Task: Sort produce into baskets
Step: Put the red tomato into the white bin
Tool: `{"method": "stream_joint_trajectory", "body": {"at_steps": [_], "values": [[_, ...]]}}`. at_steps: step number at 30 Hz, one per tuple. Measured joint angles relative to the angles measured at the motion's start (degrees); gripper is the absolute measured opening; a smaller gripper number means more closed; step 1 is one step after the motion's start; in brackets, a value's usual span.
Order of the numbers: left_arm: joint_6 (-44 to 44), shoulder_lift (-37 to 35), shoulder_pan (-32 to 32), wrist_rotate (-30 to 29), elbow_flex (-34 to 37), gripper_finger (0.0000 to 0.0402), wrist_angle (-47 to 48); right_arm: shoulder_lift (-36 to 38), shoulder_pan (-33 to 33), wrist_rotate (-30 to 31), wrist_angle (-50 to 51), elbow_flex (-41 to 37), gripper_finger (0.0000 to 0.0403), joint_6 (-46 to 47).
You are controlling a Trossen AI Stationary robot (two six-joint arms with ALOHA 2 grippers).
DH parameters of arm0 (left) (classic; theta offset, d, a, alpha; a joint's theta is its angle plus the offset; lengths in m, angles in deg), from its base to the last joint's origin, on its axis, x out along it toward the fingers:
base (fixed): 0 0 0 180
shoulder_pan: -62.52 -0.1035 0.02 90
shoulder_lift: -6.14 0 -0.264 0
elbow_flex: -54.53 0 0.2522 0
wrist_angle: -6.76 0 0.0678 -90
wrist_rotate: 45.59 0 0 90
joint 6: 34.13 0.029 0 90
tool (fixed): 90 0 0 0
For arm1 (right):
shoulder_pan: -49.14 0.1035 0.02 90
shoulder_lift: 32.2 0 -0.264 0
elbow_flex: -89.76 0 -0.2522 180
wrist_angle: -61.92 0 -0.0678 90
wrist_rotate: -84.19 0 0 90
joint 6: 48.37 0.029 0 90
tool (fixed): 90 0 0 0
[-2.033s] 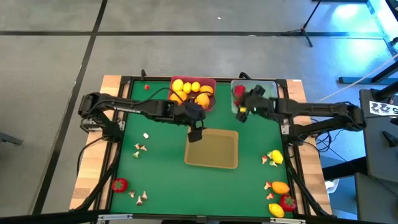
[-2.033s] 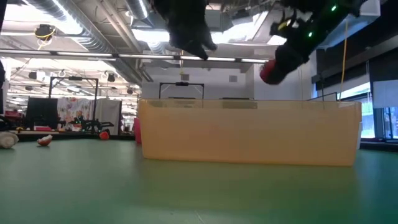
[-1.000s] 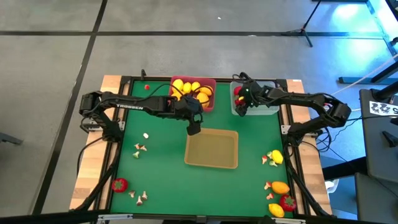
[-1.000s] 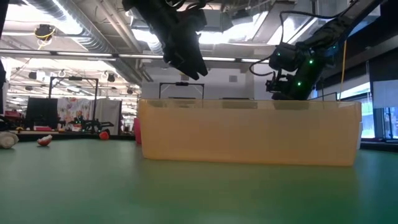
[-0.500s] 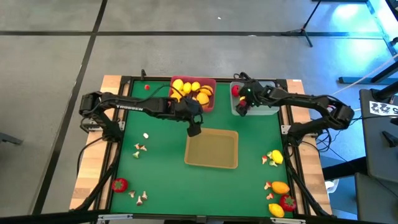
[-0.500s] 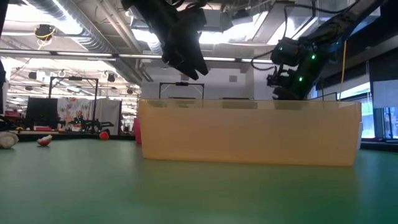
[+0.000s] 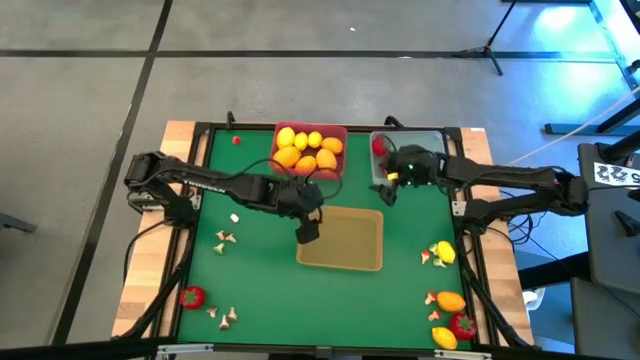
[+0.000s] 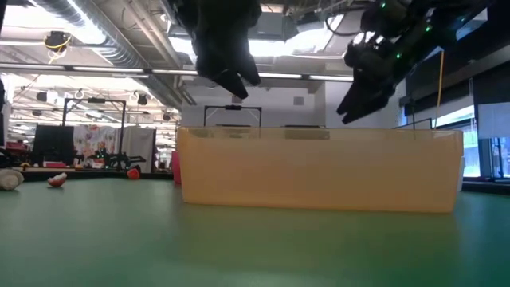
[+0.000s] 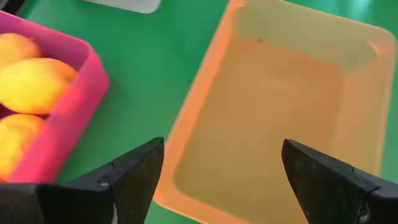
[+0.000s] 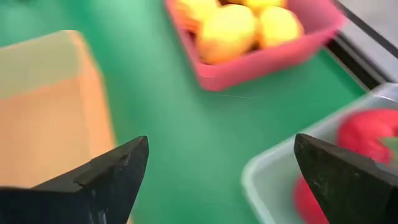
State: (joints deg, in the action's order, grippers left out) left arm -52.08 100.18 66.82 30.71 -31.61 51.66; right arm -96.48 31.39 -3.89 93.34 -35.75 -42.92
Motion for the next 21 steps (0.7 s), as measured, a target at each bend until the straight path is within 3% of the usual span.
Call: {"method": "stream_joint_trajectory", "body": {"at_steps": [11, 21], "values": [[-5.20, -0.05, 6.82, 0.67, 0.00, 0.0323, 0.45, 0.12, 8.74, -0.02, -1.63, 0.00, 0.0399, 0.96], [-21.68, -0.39, 14.10, 0.67, -3.87, 0.0323, 20.06, 0.12, 13.23, 0.00, -1.03, 0.00, 0.0399, 2.10]]}}
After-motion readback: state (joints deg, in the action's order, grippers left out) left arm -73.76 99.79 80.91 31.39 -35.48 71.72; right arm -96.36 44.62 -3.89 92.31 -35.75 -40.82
